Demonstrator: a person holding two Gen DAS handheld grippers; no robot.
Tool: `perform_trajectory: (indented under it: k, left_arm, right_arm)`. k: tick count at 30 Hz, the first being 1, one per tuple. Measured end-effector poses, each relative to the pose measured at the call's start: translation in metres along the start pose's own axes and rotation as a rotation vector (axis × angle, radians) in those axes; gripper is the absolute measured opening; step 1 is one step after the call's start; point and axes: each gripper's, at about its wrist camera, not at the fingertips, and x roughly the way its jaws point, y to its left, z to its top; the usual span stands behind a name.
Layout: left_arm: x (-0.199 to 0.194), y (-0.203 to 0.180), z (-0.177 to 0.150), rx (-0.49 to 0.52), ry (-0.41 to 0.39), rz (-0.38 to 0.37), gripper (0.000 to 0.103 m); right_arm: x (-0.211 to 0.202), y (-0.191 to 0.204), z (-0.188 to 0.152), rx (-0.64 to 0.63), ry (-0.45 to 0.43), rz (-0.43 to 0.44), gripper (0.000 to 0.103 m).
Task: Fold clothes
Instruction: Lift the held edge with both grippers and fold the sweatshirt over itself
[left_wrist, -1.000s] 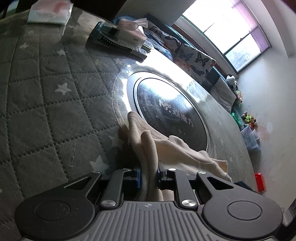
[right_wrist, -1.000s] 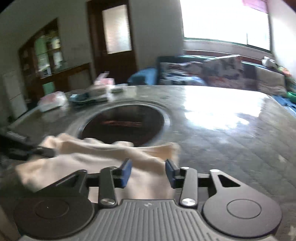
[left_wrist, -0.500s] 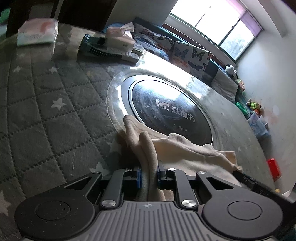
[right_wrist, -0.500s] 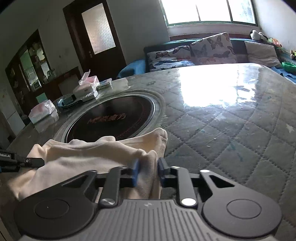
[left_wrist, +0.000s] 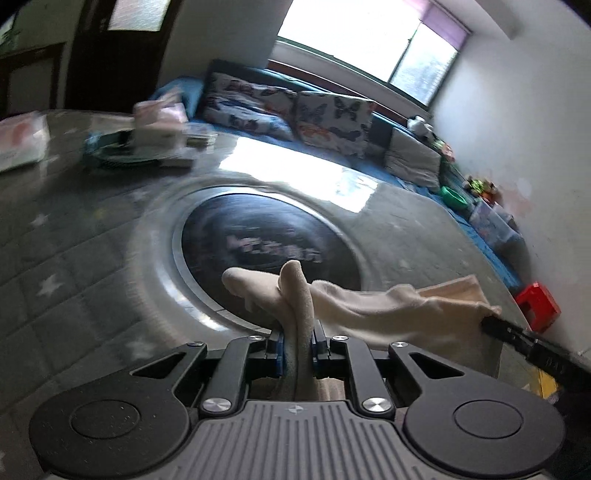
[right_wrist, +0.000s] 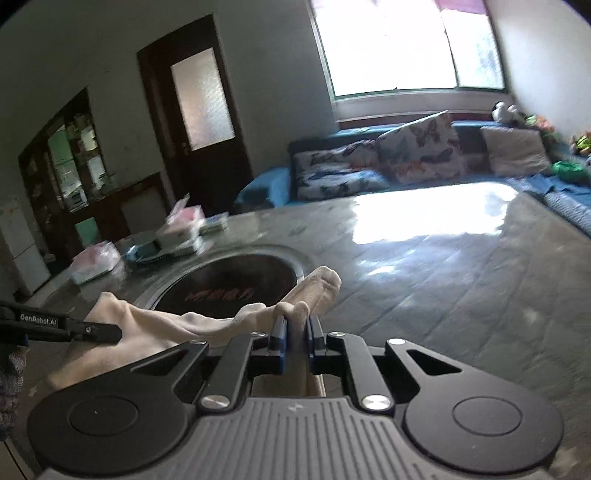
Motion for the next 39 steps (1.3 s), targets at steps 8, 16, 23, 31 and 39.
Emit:
perform_trajectory:
  k: [8, 16, 23, 31, 39]
  left_arm:
    - [0.038, -0.062, 0.022, 0.066, 0.024, -0.068, 0.014]
    - [0.082, -0.117, 0.029, 0.125, 0.057, -0.109, 0.014]
    - [0.12, -0.142, 0.022, 0.182, 0.11, -0.102, 0.014]
    - [0.139, -0.137, 0.016, 0.193, 0.168, -0.057, 0.021]
    - [0.136, -0.126, 0.02, 0.176, 0.149, -0.004, 0.036]
  right_arm:
    - [-0.03, -0.038, 0.023, -0.025, -0.06, -0.129, 0.009]
    - [-0.04, -0.094, 0.031, 0.017, -0.087, -0.255, 0.009]
    - [-0.034, -0.126, 0.02, 0.047, -0.05, -0.323, 0.009]
    - [-0.013, -0.142, 0.007, 0.059, 0.034, -0.389, 0.013]
    - [0.001, -0.131, 0.017, 0.043, 0.05, -0.316, 0.015]
